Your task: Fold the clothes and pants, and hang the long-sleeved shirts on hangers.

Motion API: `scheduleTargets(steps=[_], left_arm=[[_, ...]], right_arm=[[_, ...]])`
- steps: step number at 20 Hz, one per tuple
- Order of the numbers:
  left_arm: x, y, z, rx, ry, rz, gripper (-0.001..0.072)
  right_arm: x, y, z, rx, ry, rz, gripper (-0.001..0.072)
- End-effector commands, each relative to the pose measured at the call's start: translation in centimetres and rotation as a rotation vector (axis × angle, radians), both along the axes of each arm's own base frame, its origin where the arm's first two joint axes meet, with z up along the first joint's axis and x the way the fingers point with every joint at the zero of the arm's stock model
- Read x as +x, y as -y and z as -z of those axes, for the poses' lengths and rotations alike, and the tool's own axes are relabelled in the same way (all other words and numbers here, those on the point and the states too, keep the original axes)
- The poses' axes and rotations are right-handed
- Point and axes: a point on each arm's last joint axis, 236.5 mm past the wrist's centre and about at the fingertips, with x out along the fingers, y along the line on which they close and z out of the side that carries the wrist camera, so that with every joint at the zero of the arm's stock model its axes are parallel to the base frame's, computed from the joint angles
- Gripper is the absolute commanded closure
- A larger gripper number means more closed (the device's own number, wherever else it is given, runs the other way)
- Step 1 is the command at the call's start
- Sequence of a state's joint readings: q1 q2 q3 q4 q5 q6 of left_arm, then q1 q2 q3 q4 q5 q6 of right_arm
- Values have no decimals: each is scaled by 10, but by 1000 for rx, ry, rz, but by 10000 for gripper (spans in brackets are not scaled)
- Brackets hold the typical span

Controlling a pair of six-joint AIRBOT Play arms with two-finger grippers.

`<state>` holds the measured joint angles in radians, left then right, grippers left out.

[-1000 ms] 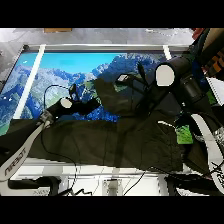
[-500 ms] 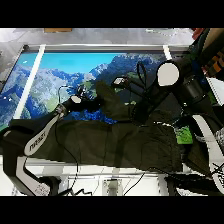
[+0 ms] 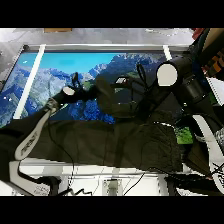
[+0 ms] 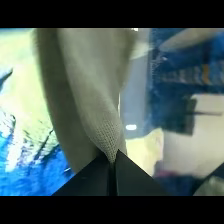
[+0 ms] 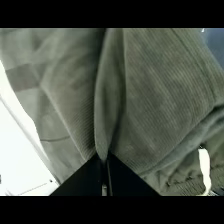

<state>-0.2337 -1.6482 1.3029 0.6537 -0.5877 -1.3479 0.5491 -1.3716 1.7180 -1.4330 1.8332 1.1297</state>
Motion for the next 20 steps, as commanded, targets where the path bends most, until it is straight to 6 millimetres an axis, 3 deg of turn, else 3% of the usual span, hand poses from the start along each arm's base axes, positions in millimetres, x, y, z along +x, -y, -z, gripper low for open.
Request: scheduleTargets(steps=[1,3,6,8,10,11,13,15,18,20], left_arm=[[-21,-50,-56,230,148,145,691],[-34,-93,-102,370,237,140,691],[-62,-152,-178,548,384,68,692],[-88,-172,-218,625,455,34,693],[-108,-179,-232,672,464,38,694],[-118,-178,-224,667,414,57,693],[-144,-174,-181,664,220,167,694],[-149,-175,-142,673,77,246,694],[-113,-168,-85,736,59,395,694],[-77,-154,-35,799,107,527,693]], right_arm=[[22,-3,-2,14,91,24,686],[38,-13,-6,61,160,33,686],[44,-18,-8,83,185,35,687],[43,-20,-8,90,180,34,686],[41,-24,-9,106,174,30,686],[41,-26,-9,116,173,28,686],[38,-31,-10,135,161,23,686],[37,-36,-10,155,153,18,686],[48,-43,-10,182,189,27,687],[58,-49,-11,206,224,35,686]])
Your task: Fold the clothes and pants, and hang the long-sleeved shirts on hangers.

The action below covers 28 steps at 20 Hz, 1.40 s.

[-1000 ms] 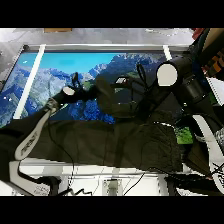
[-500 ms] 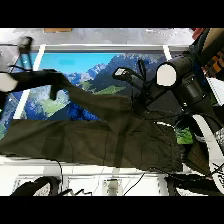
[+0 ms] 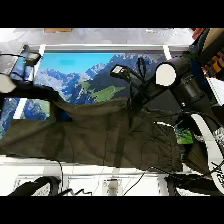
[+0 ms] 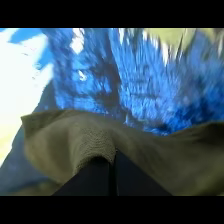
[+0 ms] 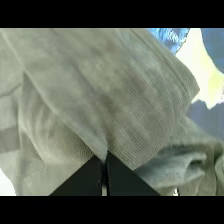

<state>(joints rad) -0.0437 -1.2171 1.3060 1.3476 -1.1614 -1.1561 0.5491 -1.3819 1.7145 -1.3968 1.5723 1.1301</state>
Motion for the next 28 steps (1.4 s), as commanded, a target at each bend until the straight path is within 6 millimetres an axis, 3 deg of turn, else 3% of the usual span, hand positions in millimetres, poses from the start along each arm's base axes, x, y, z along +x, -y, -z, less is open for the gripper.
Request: scheduleTargets(steps=[1,2,4,6,10,11,12,13,14,18,19,20,21,26,28], left_arm=[[43,16,81,111,-19,195,692],[56,25,101,122,-7,218,692],[80,43,119,140,68,249,690],[108,57,106,142,209,236,690],[156,63,53,142,510,166,688],[160,63,48,142,534,158,628],[161,63,47,142,541,156,389],[161,62,47,142,541,156,68],[161,62,47,142,540,156,-5],[158,49,54,140,497,136,0],[154,42,60,115,451,100,63],[146,30,69,83,379,50,207],[136,19,79,54,302,-1,292],[80,-65,121,-41,-63,-291,296],[67,-97,125,-100,-122,-376,296]], right_arm=[[14,-11,-2,47,53,12,687],[16,-12,-2,51,60,14,686],[19,-13,0,51,62,16,687],[22,-15,2,53,65,18,686],[28,-18,12,48,55,21,686],[29,-19,15,45,49,21,686],[29,-19,18,41,44,20,686],[30,-20,21,38,38,21,687],[31,-20,24,34,32,21,686],[33,-22,32,25,17,21,686],[34,-22,33,25,18,22,686],[37,-24,33,32,28,25,686],[43,-27,31,48,50,30,686],[84,-27,19,67,217,72,686],[94,-30,22,81,238,84,686]])
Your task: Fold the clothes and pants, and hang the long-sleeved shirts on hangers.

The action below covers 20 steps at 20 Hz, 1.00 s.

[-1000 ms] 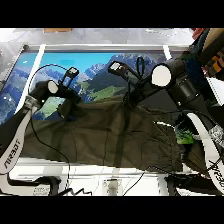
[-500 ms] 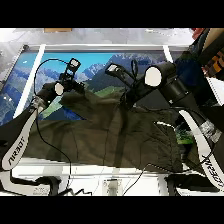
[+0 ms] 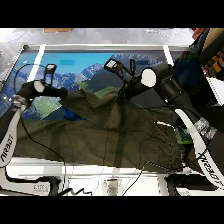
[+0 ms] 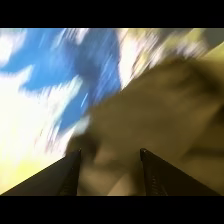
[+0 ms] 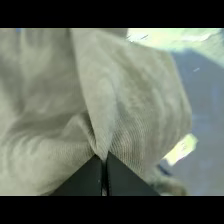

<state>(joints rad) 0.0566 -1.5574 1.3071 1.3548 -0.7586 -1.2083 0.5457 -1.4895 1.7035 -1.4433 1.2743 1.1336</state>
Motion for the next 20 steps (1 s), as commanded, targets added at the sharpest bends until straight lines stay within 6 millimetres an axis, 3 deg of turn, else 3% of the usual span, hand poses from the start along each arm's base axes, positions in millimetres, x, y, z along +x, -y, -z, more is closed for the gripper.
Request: scheduleTargets(steps=[1,4,6,9,11,12,15,17,20], left_arm=[[-35,-45,12,-166,-158,-166,296],[-34,-51,-7,-345,-97,-107,294],[-45,-59,-6,-319,-103,-19,274],[-57,-62,11,-291,-152,53,242],[-62,-51,30,-314,-209,82,133],[-63,-45,40,-323,-234,91,32],[-65,-19,68,-333,-289,167,35],[-55,-8,81,-307,-273,181,36],[-23,-10,84,-250,-171,105,36]], right_arm=[[23,-4,0,18,70,24,686],[24,-5,12,7,46,23,686],[24,-6,16,3,38,23,686],[25,-6,17,3,37,23,686],[24,-7,17,5,36,23,686],[24,-7,17,5,36,22,686],[24,-7,17,5,36,22,686],[24,-7,17,5,36,23,686],[24,-7,17,5,36,22,686]])
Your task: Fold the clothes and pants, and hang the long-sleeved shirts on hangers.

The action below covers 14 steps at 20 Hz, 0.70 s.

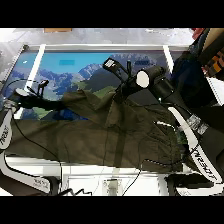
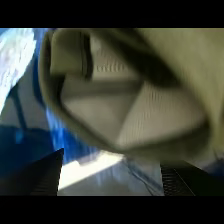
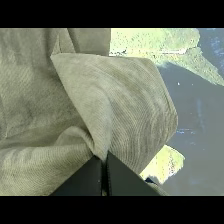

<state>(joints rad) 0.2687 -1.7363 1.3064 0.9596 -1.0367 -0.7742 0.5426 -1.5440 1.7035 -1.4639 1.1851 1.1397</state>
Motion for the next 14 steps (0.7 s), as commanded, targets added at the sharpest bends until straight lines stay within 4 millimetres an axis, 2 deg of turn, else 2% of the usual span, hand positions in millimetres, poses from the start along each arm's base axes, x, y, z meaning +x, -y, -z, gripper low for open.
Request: scheduleTargets(steps=[1,4,7,9,12,14], left_arm=[[36,-3,6,56,99,-102,36],[58,-20,0,65,152,-251,59],[62,-23,-2,68,165,-269,60],[58,-20,-1,54,144,-276,115],[41,-13,4,14,65,-257,118],[29,-18,6,-33,-12,-309,114]], right_arm=[[0,0,0,0,-1,0,686],[0,0,0,0,-1,0,686],[0,0,0,0,0,0,686],[0,0,0,1,0,0,686],[0,0,0,1,0,0,686],[0,0,0,1,0,0,686]])
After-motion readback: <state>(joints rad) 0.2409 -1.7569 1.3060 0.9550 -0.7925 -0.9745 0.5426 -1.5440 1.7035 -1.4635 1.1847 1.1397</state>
